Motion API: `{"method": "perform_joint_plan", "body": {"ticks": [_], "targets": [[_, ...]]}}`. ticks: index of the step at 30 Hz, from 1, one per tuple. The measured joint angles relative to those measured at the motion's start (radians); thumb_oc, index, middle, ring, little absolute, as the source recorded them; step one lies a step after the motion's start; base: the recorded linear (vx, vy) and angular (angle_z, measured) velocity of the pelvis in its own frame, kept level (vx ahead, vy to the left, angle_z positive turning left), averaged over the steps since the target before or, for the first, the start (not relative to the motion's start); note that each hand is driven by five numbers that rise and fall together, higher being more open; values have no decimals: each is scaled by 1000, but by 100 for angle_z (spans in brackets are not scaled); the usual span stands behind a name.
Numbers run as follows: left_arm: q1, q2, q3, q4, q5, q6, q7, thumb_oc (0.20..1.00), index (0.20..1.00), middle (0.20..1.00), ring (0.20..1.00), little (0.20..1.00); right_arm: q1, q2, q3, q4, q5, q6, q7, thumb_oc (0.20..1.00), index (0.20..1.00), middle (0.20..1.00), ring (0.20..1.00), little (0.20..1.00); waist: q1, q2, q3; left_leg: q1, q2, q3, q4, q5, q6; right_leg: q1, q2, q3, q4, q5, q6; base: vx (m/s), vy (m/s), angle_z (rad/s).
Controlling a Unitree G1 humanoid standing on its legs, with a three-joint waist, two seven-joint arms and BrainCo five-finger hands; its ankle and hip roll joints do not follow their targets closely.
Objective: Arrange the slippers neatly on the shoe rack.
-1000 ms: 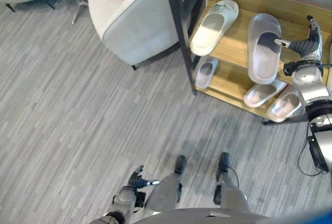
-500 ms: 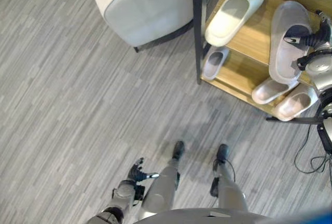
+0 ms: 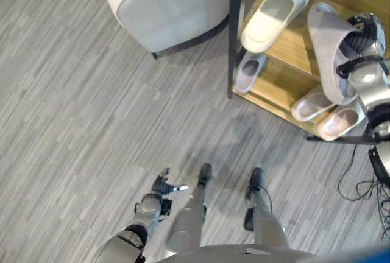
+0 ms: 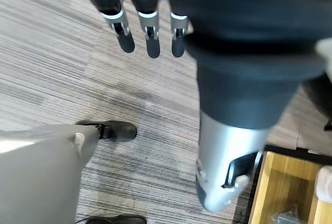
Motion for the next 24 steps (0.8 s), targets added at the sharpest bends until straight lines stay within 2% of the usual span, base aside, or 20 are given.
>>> {"method": "perform_joint_plan", "body": {"ticks": [2,4,6,9,10,12,14,15,16,17,18,19,22,24], "targets": [[23,2,27,-8,3,6,3,1000,1000,1000,1000,1000,107,11,-50,-136,-58,-11,-35,200,200,200,200,200,-4,0,0,9,-1,12,0,0,0,3,-1,15,0,0,0,-46,-16,-17],[33,-1,68,-44,9,11,4,1000,1000,1000,1000,1000,307,55,-201,-339,-117,-11,-64,200,200,200,200,200,-6,0,1,32,0,26,2,0,0,21,-3,26,0,0,-1,-70,-46,-14],[42,5,125,-110,12,15,6,1000,1000,1000,1000,1000,517,94,-299,-530,-187,-25,-75,200,200,200,200,200,-23,0,1,43,1,25,4,0,0,39,-1,24,0,-9,-3,-30,-41,5],[45,23,182,-154,8,7,17,1000,1000,1000,1000,1000,643,146,-344,-573,-253,-44,-70,200,200,200,200,200,-82,-5,5,69,4,29,8,-1,-1,58,2,35,1,-10,-5,-37,-76,-6],[61,27,211,-196,5,6,18,1000,1000,1000,1000,1000,707,189,-382,-616,-265,-48,-62,200,200,200,200,200,-82,-9,7,76,2,28,22,-4,-6,76,0,34,1,-14,-8,-5,-47,-2],[73,39,255,-230,-10,-8,23,1000,1000,1000,1000,1000,799,221,-346,-650,-280,-55,-30,200,200,200,200,200,-97,-26,17,105,3,38,45,-10,-14,102,3,45,9,-29,-3,-6,-79,-18],[93,41,290,-285,-51,-15,22,1000,1000,1000,1000,1000,849,224,-330,-688,-303,-73,18,200,200,200,200,200,-103,-26,41,123,9,52,67,-20,-17,116,7,50,35,-41,-10,37,-92,-17],[85,42,310,-251,-72,-33,13,1000,1000,1000,1000,1000,859,231,-315,-676,-305,-82,34,200,200,200,200,200,-116,-30,49,139,15,54,76,-32,-25,124,13,59,49,-49,-15,55,-133,-19],[45,42,372,-122,-108,-36,15,1000,1000,1000,1000,1000,882,267,-282,-687,-304,-86,62,200,200,200,200,200,-123,-31,53,161,35,56,118,-75,-24,136,29,70,101,-80,-24,17,-106,-20],[37,42,391,-94,-130,-15,24,1000,1000,1000,1000,1000,920,273,-262,-732,-305,-90,85,200,200,200,200,200,-123,-28,60,185,44,58,122,-92,-21,144,36,70,136,-104,-26,35,-134,-13],[52,44,401,-111,-148,-9,25,1000,1000,1000,1000,1000,965,269,-243,-781,-314,-108,109,200,200,200,200,200,-127,-28,70,210,49,56,123,-104,-18,155,39,67,173,-127,-28,-25,-161,9],[79,52,386,-121,-148,-21,24,1000,1000,1000,1000,1000,1036,266,-203,-796,-331,-157,147,200,200,200,200,200,-140,-40,76,246,53,52,124,-109,-15,159,34,65,257,-173,-33,-24,-164,18],[81,43,381,-142,-154,-20,24,1000,1000,1000,1000,1000,1090,245,-174,-797,-353,-156,181,200,200,200,200,200,-139,-55,84,274,46,39,128,-121,-16,143,18,58,367,-243,-32,-62,-127,22],[94,35,354,-162,-154,-30,24,1000,1000,1000,1000,1000,1128,238,-175,-792,-357,-157,190,200,200,200,200,200,-147,-53,87,278,49,16,129,-120,-17,137,15,41,438,-279,-42,-68,-97,35]]}}
